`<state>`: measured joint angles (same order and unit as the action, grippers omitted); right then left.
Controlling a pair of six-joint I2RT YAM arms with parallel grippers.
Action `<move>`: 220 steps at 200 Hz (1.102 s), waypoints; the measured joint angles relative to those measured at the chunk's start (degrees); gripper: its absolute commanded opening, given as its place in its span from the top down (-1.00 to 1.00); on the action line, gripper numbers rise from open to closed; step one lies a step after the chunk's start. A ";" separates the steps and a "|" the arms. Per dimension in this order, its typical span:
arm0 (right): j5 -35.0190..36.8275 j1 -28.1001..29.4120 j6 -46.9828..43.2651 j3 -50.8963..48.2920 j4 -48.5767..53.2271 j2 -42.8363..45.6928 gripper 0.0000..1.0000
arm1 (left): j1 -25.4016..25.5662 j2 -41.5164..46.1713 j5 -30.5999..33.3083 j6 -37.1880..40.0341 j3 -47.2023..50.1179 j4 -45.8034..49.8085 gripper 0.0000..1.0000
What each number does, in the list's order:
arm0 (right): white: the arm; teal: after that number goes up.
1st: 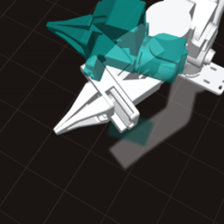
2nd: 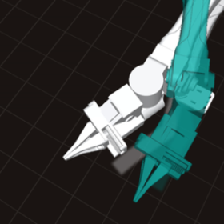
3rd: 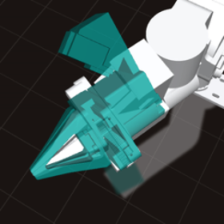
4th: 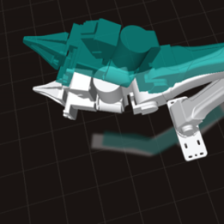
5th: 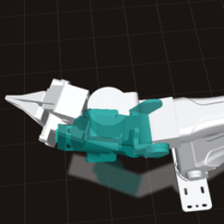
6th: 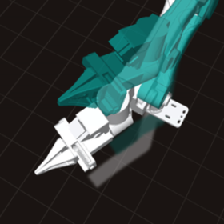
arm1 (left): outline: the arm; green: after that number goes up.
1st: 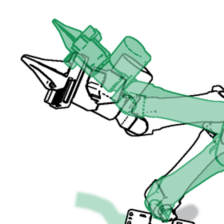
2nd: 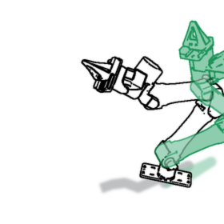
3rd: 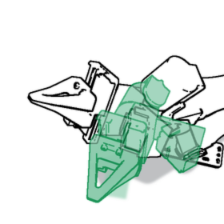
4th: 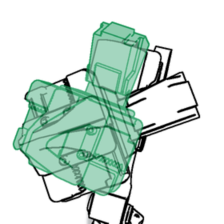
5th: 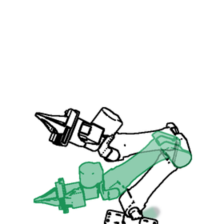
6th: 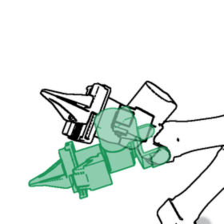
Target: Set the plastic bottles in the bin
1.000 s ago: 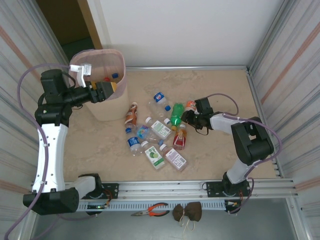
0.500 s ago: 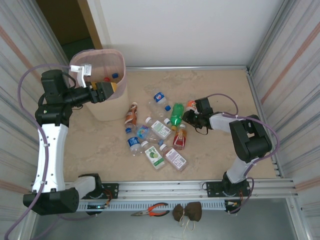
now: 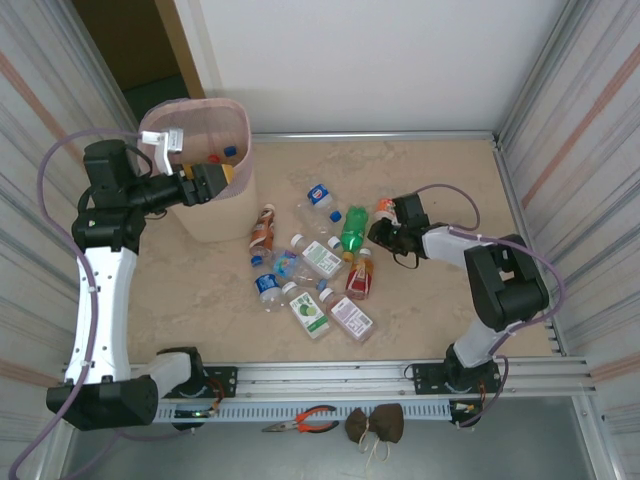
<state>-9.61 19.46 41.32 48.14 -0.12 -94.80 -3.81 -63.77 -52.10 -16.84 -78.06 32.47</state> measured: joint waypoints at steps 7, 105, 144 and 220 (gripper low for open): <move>0.63 0.00 -1.31 0.00 0.28 1.07 0.47 | 0.00 -0.04 0.00 -0.09 0.00 -0.07 -0.65; 10.14 0.11 -41.38 -6.40 2.14 22.01 0.78 | 1.09 -0.35 -0.46 -0.39 -0.02 -1.11 -0.64; 15.06 5.88 -57.33 -5.60 4.39 26.36 0.87 | 4.13 -2.58 -0.44 1.68 -1.49 1.11 -0.63; 22.75 24.13 -91.06 -1.51 9.81 32.54 0.97 | 12.09 -7.06 0.02 10.25 -6.64 10.69 -0.61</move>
<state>13.15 43.59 -49.74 46.63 9.69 -62.26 8.27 -70.83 -52.07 -6.59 -84.71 43.16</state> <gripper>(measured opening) 0.315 0.807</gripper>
